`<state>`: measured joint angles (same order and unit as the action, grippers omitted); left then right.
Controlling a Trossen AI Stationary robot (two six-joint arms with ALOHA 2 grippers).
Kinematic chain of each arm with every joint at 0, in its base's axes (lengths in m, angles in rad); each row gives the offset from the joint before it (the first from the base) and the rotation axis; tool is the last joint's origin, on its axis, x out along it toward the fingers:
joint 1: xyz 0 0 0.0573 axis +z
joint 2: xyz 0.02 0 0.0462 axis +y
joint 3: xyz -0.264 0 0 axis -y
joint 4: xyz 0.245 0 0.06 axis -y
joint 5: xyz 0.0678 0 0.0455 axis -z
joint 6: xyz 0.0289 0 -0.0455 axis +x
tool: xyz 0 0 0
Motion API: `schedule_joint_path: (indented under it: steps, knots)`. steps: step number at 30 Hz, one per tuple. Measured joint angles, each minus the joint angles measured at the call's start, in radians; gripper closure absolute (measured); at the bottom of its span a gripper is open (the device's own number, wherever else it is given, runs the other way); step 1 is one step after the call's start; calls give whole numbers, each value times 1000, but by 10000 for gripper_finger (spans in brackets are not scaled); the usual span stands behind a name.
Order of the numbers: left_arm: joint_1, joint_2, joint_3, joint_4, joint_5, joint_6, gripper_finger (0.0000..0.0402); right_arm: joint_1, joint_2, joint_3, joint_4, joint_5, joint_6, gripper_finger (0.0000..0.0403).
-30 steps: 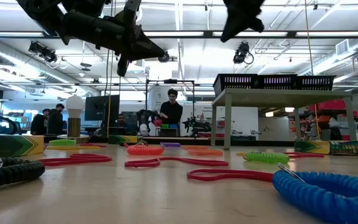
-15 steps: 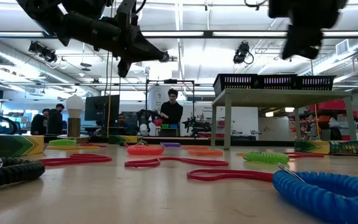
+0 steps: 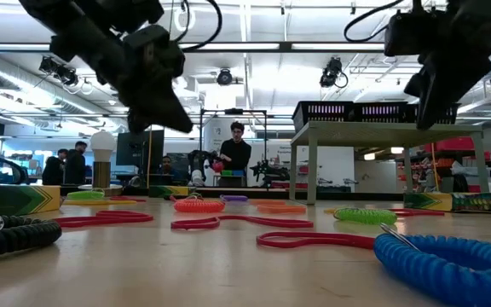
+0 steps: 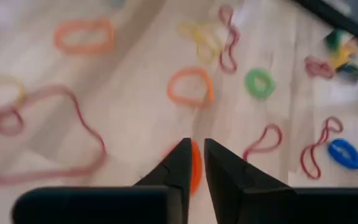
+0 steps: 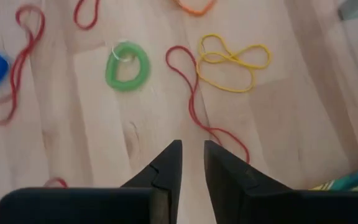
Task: Pick & Place Office Desk Supplies
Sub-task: Put the red rubber band into the middle black basket on the shelf
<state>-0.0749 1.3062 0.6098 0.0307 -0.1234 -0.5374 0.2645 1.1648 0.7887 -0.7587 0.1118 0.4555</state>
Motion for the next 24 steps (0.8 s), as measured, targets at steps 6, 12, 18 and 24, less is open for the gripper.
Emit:
schedule_joint_path:
  steps: [6, 12, 18, 24]
  knots:
    - [-105, 182, 144, -68, -55, -121, 344, -36, 0, -99, 147, -93, -144, 336]
    - [-179, 368, 329, -157, -43, -197, 344, -70, 0, -165, 214, -70, -184, 323]
    - [-202, 542, 535, -303, -87, -162, 344, -85, 0, -190, 240, -62, -188, 321]
    - [-202, 651, 666, -395, -83, -82, 342, -85, 0, -190, 270, -62, -210, 321]
